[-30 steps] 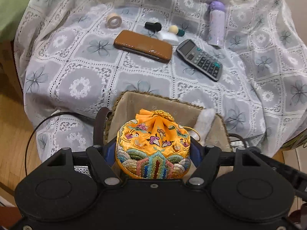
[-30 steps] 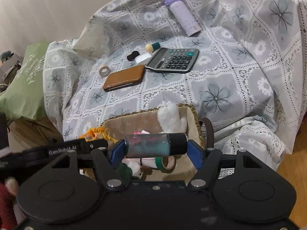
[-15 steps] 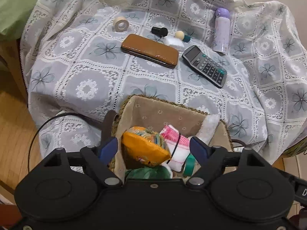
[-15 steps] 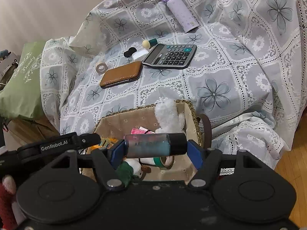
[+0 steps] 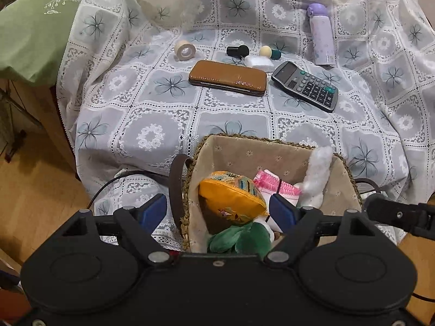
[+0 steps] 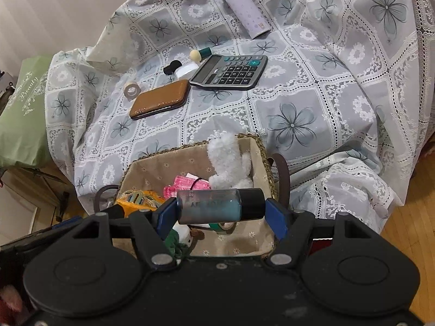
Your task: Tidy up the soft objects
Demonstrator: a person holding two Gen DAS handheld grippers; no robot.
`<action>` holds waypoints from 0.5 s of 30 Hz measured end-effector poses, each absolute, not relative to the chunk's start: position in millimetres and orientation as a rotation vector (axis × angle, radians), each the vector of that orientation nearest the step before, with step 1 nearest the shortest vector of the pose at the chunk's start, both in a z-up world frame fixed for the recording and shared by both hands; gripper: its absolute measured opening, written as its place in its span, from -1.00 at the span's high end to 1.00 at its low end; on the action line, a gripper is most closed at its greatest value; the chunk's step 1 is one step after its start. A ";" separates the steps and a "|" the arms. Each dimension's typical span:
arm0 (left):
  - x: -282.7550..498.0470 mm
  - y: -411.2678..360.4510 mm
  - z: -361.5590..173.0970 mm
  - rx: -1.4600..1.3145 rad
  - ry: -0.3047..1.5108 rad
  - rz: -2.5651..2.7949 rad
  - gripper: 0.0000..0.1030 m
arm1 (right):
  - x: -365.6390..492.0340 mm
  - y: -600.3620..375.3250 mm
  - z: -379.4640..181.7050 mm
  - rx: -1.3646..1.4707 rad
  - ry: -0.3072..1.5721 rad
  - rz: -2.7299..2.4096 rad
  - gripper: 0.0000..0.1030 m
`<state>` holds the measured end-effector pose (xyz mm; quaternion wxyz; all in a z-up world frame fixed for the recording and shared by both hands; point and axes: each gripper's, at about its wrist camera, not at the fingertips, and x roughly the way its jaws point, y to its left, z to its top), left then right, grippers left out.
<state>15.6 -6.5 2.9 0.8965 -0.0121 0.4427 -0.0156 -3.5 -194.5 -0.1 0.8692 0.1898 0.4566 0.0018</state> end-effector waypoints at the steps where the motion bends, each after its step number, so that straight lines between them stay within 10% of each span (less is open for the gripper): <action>1: 15.3 -6.7 2.1 -0.023 0.920 -0.030 -0.53 | -3.2 -194.2 -0.2 0.394 0.958 0.002 -0.34; 15: 11.1 -7.8 -5.5 0.009 0.943 -0.016 -0.53 | -1.4 -193.0 0.6 0.368 0.971 0.007 -0.36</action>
